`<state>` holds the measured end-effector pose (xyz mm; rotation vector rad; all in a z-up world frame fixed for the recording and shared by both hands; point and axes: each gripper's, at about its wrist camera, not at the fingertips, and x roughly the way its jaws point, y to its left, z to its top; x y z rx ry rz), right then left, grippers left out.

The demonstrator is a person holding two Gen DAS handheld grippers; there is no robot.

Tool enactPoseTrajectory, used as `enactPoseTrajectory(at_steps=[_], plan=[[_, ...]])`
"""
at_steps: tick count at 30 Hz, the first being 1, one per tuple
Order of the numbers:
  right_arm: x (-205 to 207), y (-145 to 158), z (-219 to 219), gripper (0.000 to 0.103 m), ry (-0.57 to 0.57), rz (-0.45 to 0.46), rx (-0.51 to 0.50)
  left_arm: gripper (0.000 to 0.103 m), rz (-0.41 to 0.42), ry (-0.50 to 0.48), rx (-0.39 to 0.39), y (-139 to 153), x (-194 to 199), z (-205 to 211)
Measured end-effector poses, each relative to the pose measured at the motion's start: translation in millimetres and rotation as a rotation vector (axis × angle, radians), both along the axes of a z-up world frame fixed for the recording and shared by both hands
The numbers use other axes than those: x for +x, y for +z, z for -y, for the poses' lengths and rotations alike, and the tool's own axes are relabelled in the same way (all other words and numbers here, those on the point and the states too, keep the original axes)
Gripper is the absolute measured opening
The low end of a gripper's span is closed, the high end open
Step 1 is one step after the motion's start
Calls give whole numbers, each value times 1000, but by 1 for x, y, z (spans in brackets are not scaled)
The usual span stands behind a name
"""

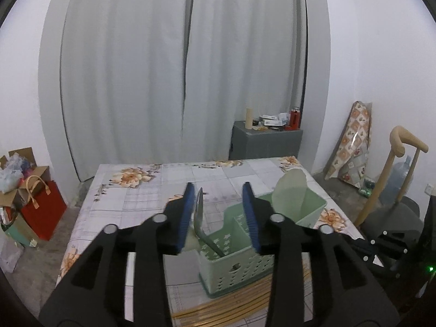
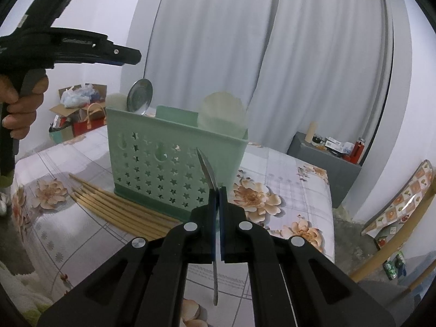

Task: Organize utensils
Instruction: 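Lower the steel spoon into the green caddy and open the left tool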

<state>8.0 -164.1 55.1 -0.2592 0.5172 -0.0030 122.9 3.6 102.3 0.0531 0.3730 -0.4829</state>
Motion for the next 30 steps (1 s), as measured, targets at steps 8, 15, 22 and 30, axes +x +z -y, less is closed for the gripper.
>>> enactPoseTrajectory(at_steps=[8, 15, 22, 30], plan=[[0, 1, 4, 2, -2, -1, 34, 55, -17, 27, 26, -10, -18, -11], [0, 1, 5, 2, -4, -7, 59, 64, -90, 45, 13, -26, -24, -21], [1, 1, 3, 2, -2, -10, 62, 70, -165, 70, -33, -40, -22, -34], [1, 2, 1, 2, -1, -12, 63, 72, -178, 75, -33, -43, -22, -36]])
